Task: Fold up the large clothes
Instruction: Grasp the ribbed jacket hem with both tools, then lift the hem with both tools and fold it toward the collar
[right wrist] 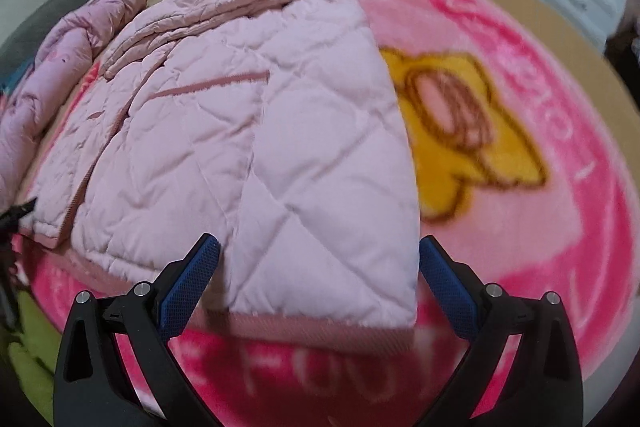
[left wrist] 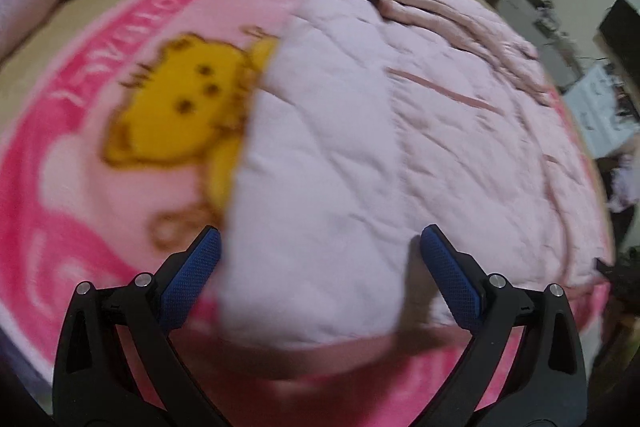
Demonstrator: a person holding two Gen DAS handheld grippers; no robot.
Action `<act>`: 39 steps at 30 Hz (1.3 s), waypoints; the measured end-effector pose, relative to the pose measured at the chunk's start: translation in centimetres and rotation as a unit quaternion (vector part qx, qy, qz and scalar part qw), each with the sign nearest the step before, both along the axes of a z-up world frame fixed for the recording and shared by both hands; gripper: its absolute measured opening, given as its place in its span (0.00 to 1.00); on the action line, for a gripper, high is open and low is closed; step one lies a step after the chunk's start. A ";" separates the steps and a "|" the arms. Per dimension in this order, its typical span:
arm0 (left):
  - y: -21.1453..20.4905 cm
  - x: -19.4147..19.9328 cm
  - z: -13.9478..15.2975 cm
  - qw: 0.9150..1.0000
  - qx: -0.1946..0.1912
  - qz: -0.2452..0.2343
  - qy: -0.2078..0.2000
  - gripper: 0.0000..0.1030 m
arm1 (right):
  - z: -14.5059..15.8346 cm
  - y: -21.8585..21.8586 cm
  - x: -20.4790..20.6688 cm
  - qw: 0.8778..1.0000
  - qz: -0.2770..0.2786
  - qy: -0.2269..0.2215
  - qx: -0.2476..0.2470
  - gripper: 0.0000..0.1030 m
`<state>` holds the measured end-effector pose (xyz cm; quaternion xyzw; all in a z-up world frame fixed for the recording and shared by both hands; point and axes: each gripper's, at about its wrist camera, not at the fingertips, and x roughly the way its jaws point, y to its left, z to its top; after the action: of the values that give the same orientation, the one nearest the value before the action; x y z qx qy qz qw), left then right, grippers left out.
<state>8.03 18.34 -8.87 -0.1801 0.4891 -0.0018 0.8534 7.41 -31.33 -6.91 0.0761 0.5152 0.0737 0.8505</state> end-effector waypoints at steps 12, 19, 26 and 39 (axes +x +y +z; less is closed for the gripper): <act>-1.4 0.1 0.3 1.000 -0.006 -0.003 -0.019 0.54 | -0.8 -0.7 -0.7 0.996 0.011 -0.014 0.083 0.69; -2.3 0.4 3.5 0.997 0.011 -0.013 -0.073 0.12 | 3.2 -1.6 -0.5 0.982 0.017 -0.081 0.169 0.16; -2.4 2.6 9.4 0.989 0.012 -0.028 -0.142 0.11 | 11.0 -0.1 2.3 0.962 0.052 -0.188 0.191 0.14; -1.9 10.9 17.5 0.979 0.055 -0.028 -0.196 0.11 | 18.3 -0.5 12.7 0.943 0.045 -0.264 0.200 0.14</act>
<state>18.95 16.42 8.60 -0.1146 0.3167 -0.0342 0.9409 20.08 -31.83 11.44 0.1991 0.2502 0.2303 0.9191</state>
